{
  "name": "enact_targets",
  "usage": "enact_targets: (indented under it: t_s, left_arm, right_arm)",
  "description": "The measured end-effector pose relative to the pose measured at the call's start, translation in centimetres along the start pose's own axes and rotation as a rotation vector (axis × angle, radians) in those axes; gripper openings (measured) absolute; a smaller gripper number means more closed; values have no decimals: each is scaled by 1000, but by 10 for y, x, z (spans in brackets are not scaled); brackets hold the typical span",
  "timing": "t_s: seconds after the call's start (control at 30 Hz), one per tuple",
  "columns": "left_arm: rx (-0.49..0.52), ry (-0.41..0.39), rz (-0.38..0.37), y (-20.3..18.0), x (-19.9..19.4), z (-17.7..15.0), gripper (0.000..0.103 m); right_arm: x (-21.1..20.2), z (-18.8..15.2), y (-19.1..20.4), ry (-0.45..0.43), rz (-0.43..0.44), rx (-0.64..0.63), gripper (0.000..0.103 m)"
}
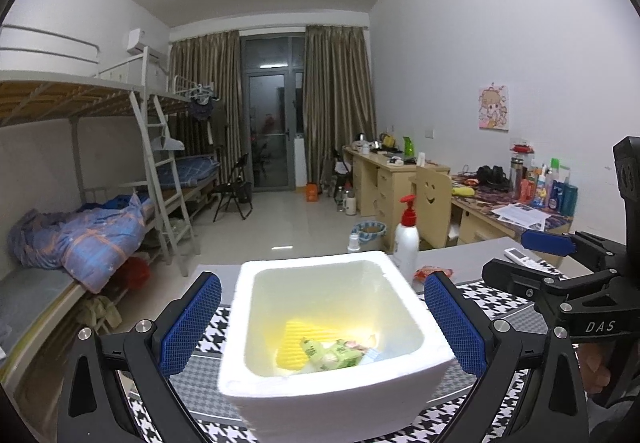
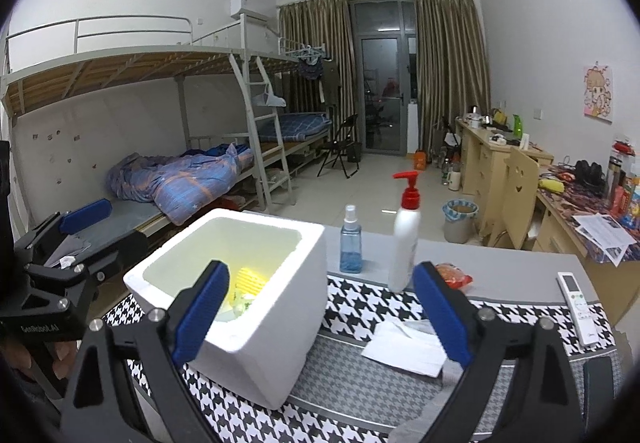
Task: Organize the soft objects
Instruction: 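Withdraw both open grippers from the box toward the grey cloth, then move both open grippers over the grey cloth and white tissue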
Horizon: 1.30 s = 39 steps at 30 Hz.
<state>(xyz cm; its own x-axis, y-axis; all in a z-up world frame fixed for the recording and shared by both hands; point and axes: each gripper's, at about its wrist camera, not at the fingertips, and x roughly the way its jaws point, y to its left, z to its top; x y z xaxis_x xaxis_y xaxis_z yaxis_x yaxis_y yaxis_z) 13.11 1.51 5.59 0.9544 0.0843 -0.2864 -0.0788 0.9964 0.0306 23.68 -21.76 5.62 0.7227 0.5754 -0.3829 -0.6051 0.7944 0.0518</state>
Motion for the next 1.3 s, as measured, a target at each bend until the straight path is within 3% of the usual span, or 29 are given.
enact_targets:
  t_s: [0.87,1.3]
  left_arm:
    - [53,11,-143,-57,15,10,102]
    - [56,31,-179,-74,21,9,102]
  right_arm:
    - [-43,-18,-54,-20,-136,80,96]
    - [-49,-23,-73,-14,-162,96,96]
